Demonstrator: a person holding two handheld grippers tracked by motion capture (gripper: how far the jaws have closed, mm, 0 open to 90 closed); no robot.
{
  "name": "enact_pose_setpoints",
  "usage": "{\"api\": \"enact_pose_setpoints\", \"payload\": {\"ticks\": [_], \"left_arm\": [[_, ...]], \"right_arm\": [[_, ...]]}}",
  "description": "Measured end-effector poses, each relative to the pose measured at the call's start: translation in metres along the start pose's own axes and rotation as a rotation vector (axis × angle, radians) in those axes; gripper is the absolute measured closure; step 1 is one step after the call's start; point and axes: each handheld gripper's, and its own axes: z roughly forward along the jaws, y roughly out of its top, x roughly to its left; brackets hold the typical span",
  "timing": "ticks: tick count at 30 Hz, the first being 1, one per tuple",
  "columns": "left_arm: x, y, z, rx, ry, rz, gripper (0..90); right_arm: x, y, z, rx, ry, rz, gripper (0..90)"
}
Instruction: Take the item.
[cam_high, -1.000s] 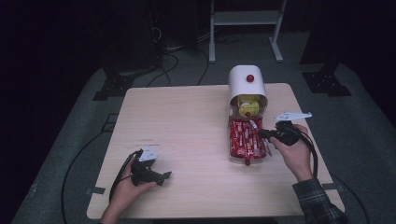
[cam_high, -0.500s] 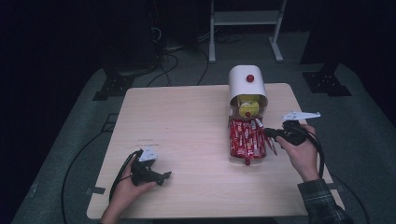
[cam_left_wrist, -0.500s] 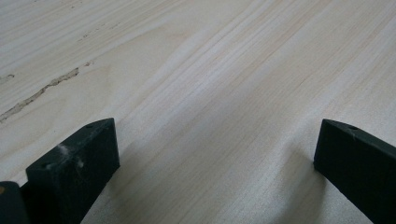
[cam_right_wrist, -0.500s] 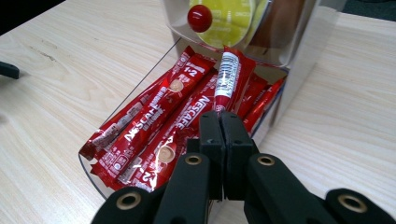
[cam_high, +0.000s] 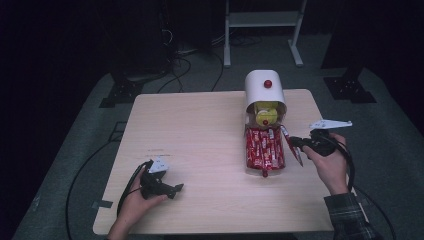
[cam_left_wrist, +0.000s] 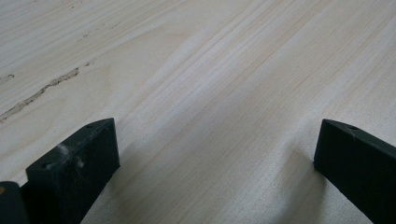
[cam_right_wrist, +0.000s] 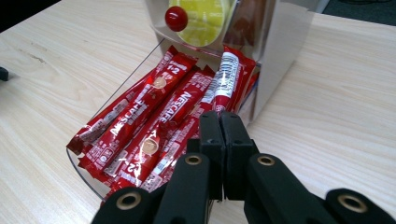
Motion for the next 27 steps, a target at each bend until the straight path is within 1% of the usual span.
{"api": "enact_pose_setpoints", "payload": {"ticks": [13,22,27], "left_arm": [[0.000,0.000,0.000,0.000,0.000,0.000,0.0],[0.000,0.000,0.000,0.000,0.000,0.000,0.0],[0.000,0.000,0.000,0.000,0.000,0.000,0.0]], "right_arm": [[-0.015,-0.007,-0.007,0.002,-0.044,0.019,88.2],[-0.025,-0.013,-0.008,0.001,-0.064,0.038,88.2],[-0.031,-0.018,-0.004,0.008,-0.073,0.048,88.2]]}}
